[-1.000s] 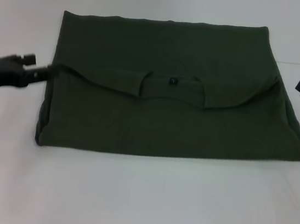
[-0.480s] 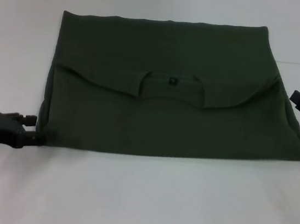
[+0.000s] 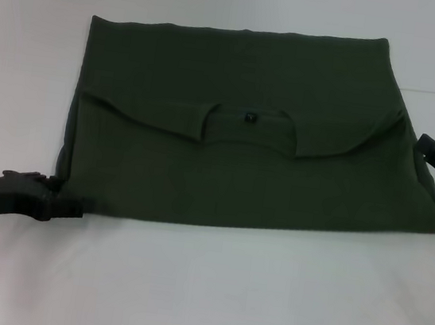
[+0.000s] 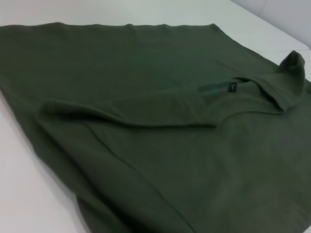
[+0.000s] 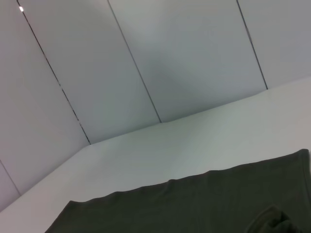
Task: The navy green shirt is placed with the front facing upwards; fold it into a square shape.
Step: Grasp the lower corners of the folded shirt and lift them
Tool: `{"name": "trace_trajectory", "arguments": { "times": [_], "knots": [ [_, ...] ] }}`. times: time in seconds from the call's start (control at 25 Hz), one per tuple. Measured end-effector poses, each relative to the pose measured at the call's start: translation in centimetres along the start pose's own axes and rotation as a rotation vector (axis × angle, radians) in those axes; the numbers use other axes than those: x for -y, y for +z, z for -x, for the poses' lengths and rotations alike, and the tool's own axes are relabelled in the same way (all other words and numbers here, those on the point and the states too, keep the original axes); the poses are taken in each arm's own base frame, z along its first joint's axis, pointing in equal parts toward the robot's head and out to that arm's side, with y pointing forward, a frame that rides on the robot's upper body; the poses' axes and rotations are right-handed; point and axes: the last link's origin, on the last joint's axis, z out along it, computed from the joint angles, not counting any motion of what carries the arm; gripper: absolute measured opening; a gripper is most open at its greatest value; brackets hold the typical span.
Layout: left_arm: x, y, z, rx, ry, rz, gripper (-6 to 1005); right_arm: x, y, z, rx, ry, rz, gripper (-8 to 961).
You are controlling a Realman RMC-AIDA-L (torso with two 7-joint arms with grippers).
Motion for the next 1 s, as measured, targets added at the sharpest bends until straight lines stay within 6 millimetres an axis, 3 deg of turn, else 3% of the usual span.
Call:
{"name": "trace_trajectory", "arguments": {
  "times": [0.2, 0.6, 0.76, 1.0],
  "knots": [
    [0.0, 0.0, -0.2, -0.007, 0.010, -0.003, 823, 0.1, -0.1, 0.0, 0.002, 0.003, -0.003, 727],
    [-0.2, 0.3, -0.3, 0.008, 0.032, 0.004, 406, 0.6, -1.1, -0.2, 0.004, 0.014, -0.016, 726],
    [-0.2, 0.3, -0.4, 0.006, 0.033, 0.005, 300, 0.9, -2.0, -0.4, 0.000, 0.009, -0.021, 727],
    [-0.3, 0.4, -0.4, 0.003, 0.044, 0.007, 143, 2.1, -5.2, -1.8, -0.071, -0.032, -0.066, 724]
  ]
}}
